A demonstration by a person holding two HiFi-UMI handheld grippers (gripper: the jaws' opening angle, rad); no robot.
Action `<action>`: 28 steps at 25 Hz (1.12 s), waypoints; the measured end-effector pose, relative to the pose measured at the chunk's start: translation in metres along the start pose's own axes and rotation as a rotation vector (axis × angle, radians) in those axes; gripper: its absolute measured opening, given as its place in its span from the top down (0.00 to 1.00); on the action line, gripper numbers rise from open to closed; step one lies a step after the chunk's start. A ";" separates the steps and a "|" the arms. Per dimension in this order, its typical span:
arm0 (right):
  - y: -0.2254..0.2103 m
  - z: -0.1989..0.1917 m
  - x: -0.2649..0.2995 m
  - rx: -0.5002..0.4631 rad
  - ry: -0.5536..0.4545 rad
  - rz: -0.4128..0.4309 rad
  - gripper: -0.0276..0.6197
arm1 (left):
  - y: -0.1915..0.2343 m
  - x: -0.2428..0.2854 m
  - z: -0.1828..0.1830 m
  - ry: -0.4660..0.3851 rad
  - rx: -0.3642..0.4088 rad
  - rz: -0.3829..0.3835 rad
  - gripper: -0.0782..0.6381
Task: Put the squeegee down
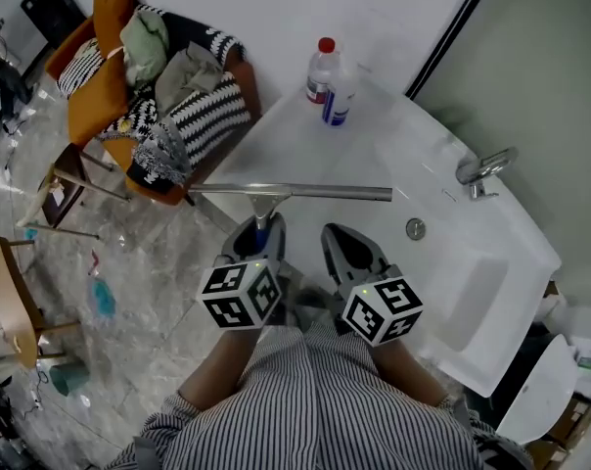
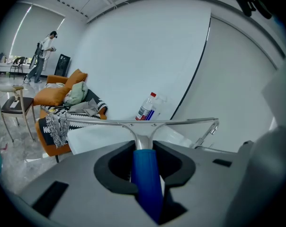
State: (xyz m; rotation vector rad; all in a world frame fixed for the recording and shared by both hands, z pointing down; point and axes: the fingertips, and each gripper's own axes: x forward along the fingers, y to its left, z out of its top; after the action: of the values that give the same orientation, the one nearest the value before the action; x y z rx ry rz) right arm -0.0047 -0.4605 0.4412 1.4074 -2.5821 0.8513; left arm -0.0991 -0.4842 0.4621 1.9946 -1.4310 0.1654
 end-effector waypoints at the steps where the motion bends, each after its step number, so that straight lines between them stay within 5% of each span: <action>1: -0.003 0.001 0.004 0.002 0.006 0.004 0.93 | 0.001 0.005 0.001 0.004 0.002 0.004 0.73; 28: -0.075 -0.021 0.092 0.107 0.162 0.048 0.93 | 0.054 0.135 0.023 0.065 0.040 0.177 0.73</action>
State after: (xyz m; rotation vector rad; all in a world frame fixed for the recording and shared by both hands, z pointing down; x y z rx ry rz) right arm -0.0018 -0.5507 0.5205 1.2477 -2.4916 1.0782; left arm -0.1004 -0.6141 0.5313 1.8751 -1.5728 0.3361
